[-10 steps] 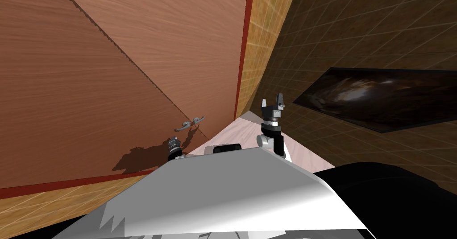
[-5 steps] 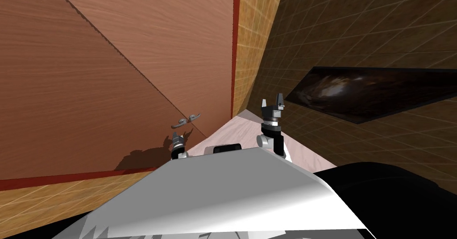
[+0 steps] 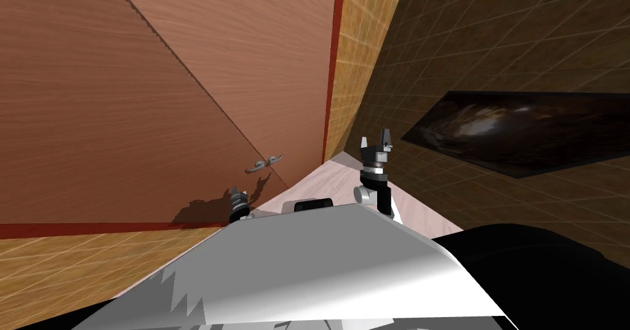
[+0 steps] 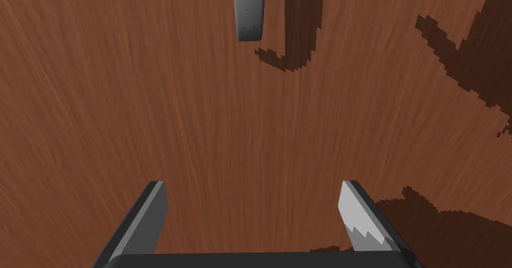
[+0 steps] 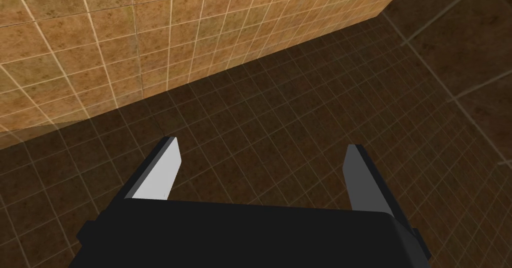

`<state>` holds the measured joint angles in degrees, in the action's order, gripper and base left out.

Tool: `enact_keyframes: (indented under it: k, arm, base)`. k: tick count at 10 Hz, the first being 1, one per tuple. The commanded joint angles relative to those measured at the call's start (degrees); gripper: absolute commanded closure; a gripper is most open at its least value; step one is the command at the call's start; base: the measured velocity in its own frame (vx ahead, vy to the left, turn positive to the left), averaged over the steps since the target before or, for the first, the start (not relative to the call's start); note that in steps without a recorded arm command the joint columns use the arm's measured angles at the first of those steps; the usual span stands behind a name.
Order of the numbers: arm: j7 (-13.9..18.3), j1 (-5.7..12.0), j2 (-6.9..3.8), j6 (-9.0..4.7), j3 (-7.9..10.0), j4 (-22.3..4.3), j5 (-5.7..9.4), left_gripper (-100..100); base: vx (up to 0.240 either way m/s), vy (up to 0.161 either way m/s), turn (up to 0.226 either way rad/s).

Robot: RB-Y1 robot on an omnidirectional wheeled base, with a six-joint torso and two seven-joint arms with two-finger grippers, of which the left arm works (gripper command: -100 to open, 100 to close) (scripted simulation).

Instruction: Pull the door open

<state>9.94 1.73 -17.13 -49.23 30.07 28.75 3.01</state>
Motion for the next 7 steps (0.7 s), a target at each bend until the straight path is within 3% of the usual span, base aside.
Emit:
enact_keyframes:
  k: [1,2,3,7]
  arm:
    - [0.4,0.52,-0.82,-1.51,0.10,-2.6,0.08,-100]
    - [0.0,-0.29,-1.45,-1.57,1.12,-3.0,0.65,-100]
    - [-0.1,-0.24,-1.41,-1.61,1.19,-3.0,0.69,-100]
    - [-0.3,0.94,-0.51,-1.78,0.56,-2.8,0.35,-100]
  base:
    - [0.004,0.056,-0.027]
    - [0.101,0.092,0.096]
    - [0.126,0.124,0.057]
    - [0.160,0.064,-0.068]
